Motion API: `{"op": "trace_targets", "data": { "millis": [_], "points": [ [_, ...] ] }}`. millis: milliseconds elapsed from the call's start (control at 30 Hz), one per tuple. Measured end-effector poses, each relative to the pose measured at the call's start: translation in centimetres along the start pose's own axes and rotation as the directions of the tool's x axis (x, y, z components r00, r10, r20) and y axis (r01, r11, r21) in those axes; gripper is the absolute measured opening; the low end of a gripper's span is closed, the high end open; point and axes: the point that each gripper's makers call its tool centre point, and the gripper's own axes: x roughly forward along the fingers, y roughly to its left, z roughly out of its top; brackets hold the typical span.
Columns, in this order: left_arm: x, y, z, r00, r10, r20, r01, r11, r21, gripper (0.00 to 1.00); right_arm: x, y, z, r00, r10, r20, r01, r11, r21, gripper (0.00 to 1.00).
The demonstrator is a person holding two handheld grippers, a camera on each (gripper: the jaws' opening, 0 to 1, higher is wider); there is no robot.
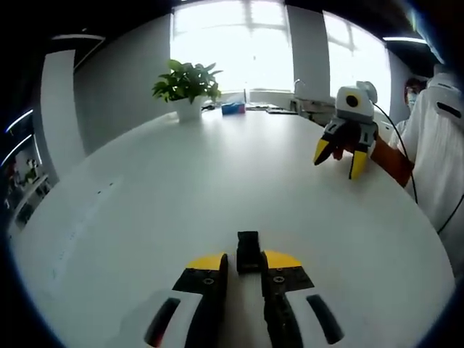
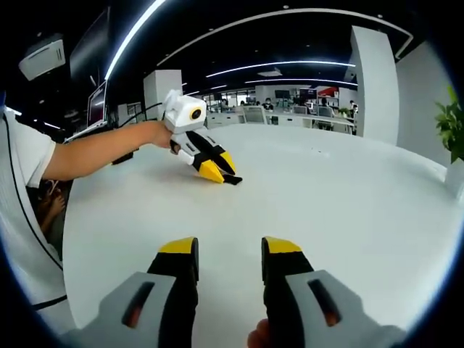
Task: Snap the two parts of the plastic buckle together until the buckle closes and remains connected.
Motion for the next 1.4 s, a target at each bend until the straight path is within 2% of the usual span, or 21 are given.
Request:
{"op": "trace_targets", "data": {
  "millis": [267, 467, 633, 800, 967, 1233, 1400],
  "points": [
    [0.0, -0.9, 0.1, 1.000, 0.013, 0.007, -0.013, 1.000, -0.007, 0.18, -0.1, -0.1, -0.1, 1.000, 0.003, 0.004, -0.003, 1.000, 0.003, 0.34],
    [-0.1, -0.9, 0.0, 1.000, 0.017, 0.007, -0.017, 1.000, -0.013, 0.20, -0.2, -0.1, 0.0, 1.000, 0.005, 0.005, -0.005, 1.000, 0.002, 0.35],
    [-0.3, -1.3, 0.0, 0.999, 0.035, 0.008, -0.035, 0.999, -0.018, 0.32, -0.1, 0.0, 0.0, 1.000, 0.009, 0.007, -0.009, 1.000, 0.003, 0.35],
    [-0.4, -1.6, -0.2, 0.998, 0.051, 0.028, -0.050, 0.998, -0.038, 0.34, 0.0, 0.2, 0.1, 1.000, 0.014, 0.007, -0.014, 1.000, 0.000, 0.35],
    [-0.5, -0.6, -0.1, 0.997, 0.070, 0.030, -0.069, 0.997, -0.038, 0.33, -0.1, 0.1, 0.3, 1.000, 0.012, 0.011, -0.011, 1.000, -0.006, 0.35],
    [-0.3, -0.7, -0.1, 0.996, 0.076, 0.051, -0.073, 0.996, -0.045, 0.37, -0.1, -0.2, 0.2, 1.000, 0.010, 0.015, -0.010, 1.000, 0.003, 0.35],
    [-0.7, -0.4, 0.2, 0.992, 0.101, 0.072, -0.097, 0.994, -0.052, 0.37, -0.1, -0.1, 0.3, 1.000, 0.011, 0.018, -0.011, 1.000, 0.001, 0.35]
  ]
}}
